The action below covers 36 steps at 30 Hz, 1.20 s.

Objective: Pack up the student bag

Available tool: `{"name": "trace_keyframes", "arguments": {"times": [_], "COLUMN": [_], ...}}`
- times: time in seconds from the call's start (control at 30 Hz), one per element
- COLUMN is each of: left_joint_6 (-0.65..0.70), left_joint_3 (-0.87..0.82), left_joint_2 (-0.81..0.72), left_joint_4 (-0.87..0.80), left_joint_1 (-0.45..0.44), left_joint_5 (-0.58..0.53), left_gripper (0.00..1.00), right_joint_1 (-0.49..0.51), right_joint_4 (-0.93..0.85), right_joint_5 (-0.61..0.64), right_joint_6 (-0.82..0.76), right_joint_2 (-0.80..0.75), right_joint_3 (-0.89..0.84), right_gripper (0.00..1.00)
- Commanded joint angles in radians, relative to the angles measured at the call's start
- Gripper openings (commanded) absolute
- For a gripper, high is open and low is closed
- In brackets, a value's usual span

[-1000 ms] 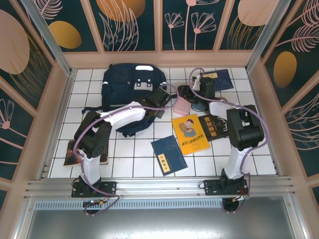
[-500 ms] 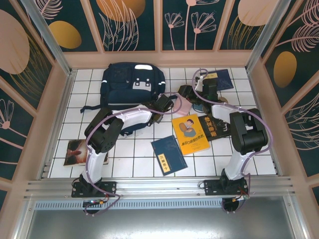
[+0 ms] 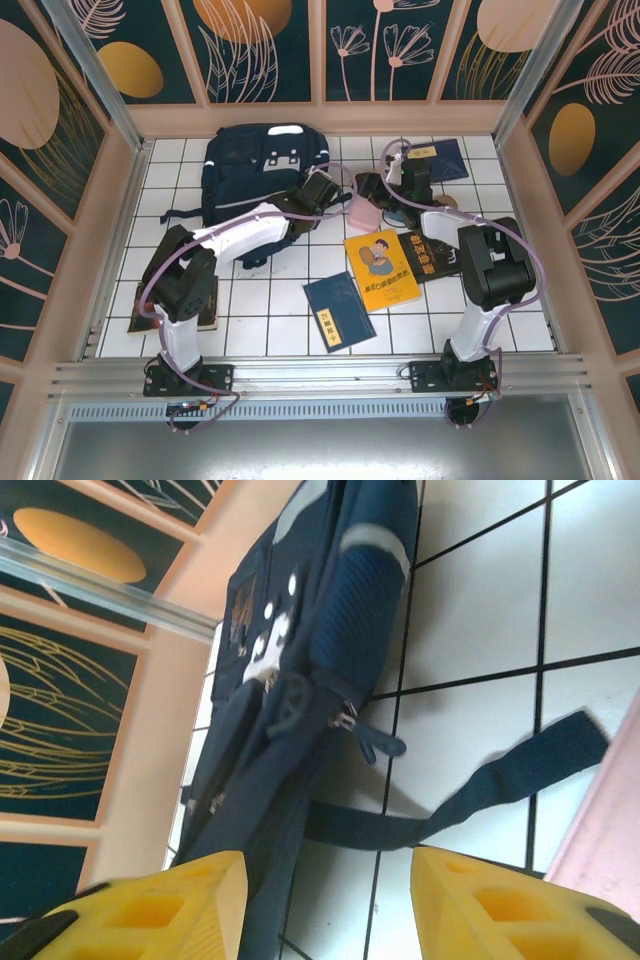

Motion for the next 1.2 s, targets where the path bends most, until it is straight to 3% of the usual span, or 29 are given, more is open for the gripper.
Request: {"name": "trace_keyframes", "arguments": {"times": [0.0,0.17,0.33,0.47,0.7,1.0,1.17], "left_joint_6": [0.006,0.001,0.013,0.018,0.023,0.025,0.025], "left_joint_3": [0.042,0.044,0.049,0.048,0.035,0.026,0.026], "left_joint_2": [-0.045,-0.085,-0.113,-0.126,-0.15,-0.168,-0.17], "left_joint_4": [0.006,0.006,-0.016,-0.028,-0.033,-0.042,-0.043], "left_joint_1": [0.006,0.02,0.036,0.038,0.041,0.042,0.043], "left_joint_5": [-0.032,0.013,0.047,0.062,0.075,0.08,0.08], "left_gripper": [0.0,0.0,0.0,0.0,0.0,0.0,0.0], "right_joint_1": [0.026,0.049,0.05,0.054,0.07,0.07,0.072], "right_joint_4": [0.051,0.134,0.246,0.22,0.186,0.118,0.081], "right_joint_5": [-0.052,-0.145,-0.152,-0.108,-0.144,-0.201,-0.302], "right_joint_6": [-0.018,-0.018,-0.061,-0.18,-0.303,-0.342,-0.346], "right_joint_2": [0.034,0.111,0.175,0.22,0.314,0.419,0.462], "right_joint_3": [0.039,0.071,0.077,0.118,0.218,0.356,0.425], "right_gripper": [0.46,0.44,0.44,0.43,0.42,0.44,0.44]}}
